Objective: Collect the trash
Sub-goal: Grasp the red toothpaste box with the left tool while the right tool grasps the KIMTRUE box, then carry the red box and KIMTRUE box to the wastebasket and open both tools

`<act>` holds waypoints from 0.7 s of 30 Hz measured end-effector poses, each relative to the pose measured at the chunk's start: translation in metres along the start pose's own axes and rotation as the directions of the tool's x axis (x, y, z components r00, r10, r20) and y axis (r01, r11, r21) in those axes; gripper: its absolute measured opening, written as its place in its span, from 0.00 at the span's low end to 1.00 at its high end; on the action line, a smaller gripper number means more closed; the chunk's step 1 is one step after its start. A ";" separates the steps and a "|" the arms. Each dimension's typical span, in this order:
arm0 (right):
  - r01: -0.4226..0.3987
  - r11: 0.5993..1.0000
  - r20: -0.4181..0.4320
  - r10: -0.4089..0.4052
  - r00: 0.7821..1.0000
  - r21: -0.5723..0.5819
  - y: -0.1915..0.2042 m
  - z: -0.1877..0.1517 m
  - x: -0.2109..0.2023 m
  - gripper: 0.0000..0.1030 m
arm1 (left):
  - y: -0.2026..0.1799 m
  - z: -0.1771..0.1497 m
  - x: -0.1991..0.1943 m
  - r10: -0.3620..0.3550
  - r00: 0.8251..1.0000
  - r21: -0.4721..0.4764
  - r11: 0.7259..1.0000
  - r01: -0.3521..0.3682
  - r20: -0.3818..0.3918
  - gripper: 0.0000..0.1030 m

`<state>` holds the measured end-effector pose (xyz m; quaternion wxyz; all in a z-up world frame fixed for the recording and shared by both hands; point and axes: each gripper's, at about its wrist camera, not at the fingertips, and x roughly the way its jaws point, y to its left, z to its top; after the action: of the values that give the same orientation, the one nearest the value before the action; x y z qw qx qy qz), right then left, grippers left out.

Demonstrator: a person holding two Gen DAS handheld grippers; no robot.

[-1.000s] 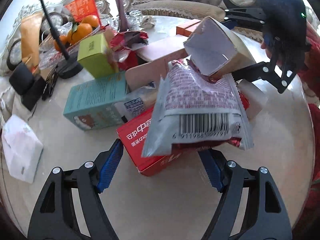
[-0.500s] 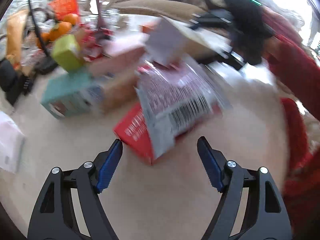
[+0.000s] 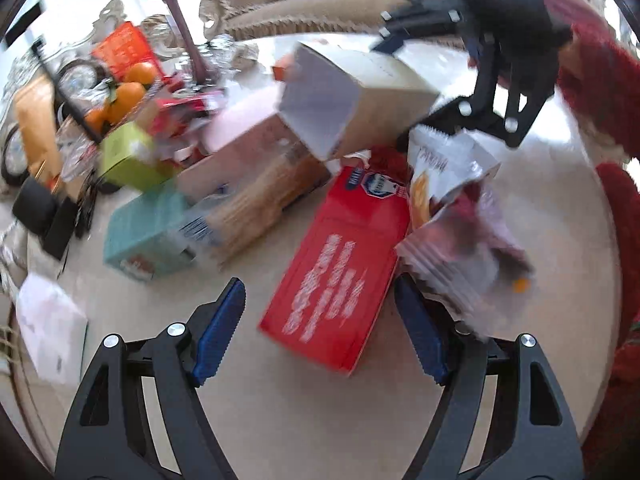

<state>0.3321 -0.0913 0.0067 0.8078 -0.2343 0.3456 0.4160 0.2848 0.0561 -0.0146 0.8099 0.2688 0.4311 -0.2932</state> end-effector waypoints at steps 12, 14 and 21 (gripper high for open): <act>-0.030 0.964 0.048 0.018 0.999 0.266 -0.021 -0.008 -0.026 0.53 | 0.001 -0.014 -0.012 0.096 0.995 -0.372 0.923 -0.100 -0.028 0.50; -0.051 0.935 0.087 0.022 0.996 0.351 -0.031 -0.014 -0.037 0.53 | 0.000 -0.029 -0.023 0.106 0.994 -0.431 0.897 -0.097 -0.003 0.49; -0.050 0.863 0.155 -0.033 0.987 0.502 -0.019 -0.055 -0.086 0.50 | -0.040 -0.100 -0.092 0.163 0.984 -0.627 0.774 -0.082 0.072 0.49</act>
<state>0.2925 -0.1818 0.0374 0.8639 0.0201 0.3783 0.3318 0.1609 0.1197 0.0084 0.8954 -0.0040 0.4346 -0.0973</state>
